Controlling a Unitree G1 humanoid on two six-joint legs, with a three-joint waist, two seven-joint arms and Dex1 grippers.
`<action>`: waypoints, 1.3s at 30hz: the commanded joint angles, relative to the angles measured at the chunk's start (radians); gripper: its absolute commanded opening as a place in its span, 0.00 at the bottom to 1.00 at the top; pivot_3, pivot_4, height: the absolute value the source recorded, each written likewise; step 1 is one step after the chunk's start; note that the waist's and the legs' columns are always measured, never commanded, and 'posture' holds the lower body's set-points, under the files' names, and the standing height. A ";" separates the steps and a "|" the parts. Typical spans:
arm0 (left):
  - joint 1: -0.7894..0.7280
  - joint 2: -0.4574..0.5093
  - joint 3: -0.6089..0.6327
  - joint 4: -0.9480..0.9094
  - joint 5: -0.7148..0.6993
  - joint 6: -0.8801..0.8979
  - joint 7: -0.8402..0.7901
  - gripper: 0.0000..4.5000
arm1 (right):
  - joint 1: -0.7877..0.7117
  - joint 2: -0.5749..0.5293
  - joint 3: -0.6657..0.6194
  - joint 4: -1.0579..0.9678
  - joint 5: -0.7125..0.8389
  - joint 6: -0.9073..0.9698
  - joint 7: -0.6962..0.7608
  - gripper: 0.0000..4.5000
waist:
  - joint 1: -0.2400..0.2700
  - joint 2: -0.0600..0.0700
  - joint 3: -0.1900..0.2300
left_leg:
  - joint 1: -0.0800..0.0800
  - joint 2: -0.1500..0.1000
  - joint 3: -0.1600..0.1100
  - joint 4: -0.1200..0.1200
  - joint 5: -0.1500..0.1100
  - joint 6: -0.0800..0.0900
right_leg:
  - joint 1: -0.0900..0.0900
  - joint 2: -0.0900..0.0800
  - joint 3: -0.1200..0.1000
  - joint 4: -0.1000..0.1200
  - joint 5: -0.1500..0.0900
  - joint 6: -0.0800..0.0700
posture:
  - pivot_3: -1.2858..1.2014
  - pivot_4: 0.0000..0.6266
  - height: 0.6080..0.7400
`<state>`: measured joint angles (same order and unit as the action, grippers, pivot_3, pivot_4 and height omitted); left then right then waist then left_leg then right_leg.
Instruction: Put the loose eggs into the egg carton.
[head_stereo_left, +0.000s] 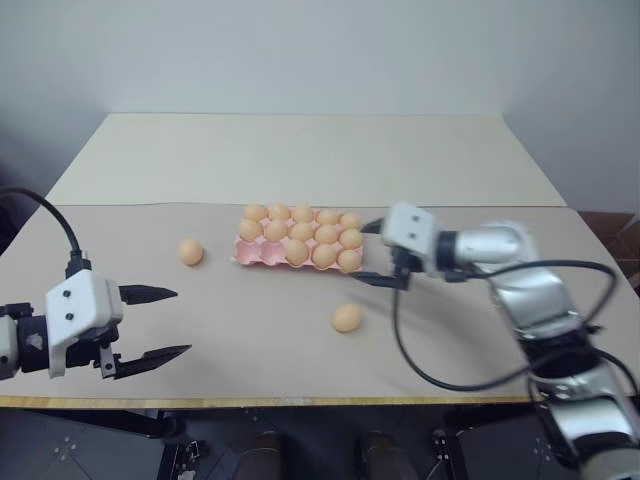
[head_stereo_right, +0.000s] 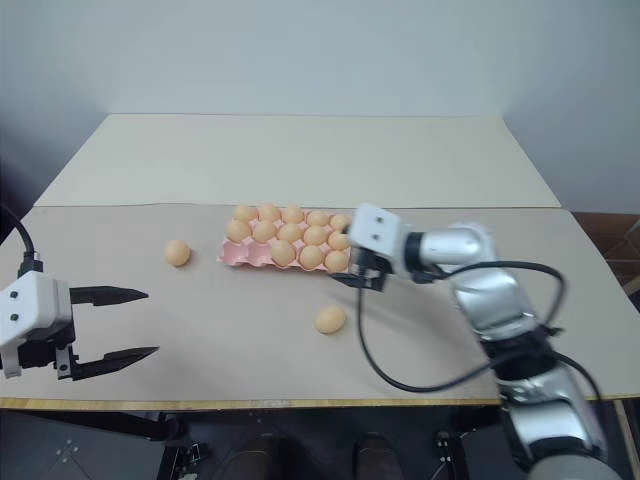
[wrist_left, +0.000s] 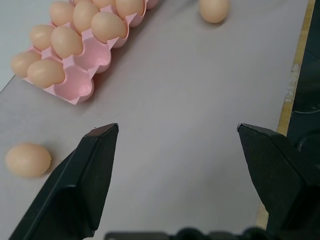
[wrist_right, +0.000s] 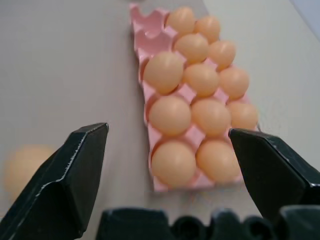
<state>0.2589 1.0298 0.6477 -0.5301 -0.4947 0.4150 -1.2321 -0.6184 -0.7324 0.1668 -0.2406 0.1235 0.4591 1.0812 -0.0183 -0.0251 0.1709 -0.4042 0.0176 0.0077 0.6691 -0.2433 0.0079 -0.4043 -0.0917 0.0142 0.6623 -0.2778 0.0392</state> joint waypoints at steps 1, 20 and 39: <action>-0.005 0.003 0.030 0.013 -0.003 -0.018 -0.004 0.92 | 0.030 -0.091 -0.100 -0.092 0.081 0.017 0.067 0.99 | -0.006 0.000 0.000 | 0.001 0.000 0.001 0.000 0.000 0.000 | 0.000 0.001 0.001 0.000 0.000 0.000 | 0.52 0.24 1.00; 0.034 0.017 0.163 0.026 -0.009 0.005 -0.054 0.92 | 0.222 -0.392 -0.344 -0.013 0.211 -0.064 0.206 0.99 | 0.002 0.000 0.000 | 0.003 0.001 0.002 0.000 0.000 0.000 | 0.002 0.001 0.001 -0.001 0.000 0.000 | 0.52 0.24 1.00; 0.035 -0.017 0.147 -0.037 -0.069 0.045 -0.019 0.92 | 0.218 -0.421 -0.346 -0.062 0.364 -0.034 0.329 0.99 | 0.004 0.000 0.000 | 0.002 0.003 0.002 0.000 0.000 0.000 | 0.002 0.001 0.001 -0.001 0.000 0.000 | 0.52 0.24 1.00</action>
<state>0.2920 1.0061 0.7724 -0.5550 -0.5542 0.4591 -1.2587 -0.3848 -1.1359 -0.1457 -0.2751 0.4511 0.4185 1.3904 -0.0145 -0.0252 0.1709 -0.4017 0.0202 0.0096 0.6692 -0.2434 0.0080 -0.4020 -0.0909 0.0155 0.6614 -0.2777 0.0391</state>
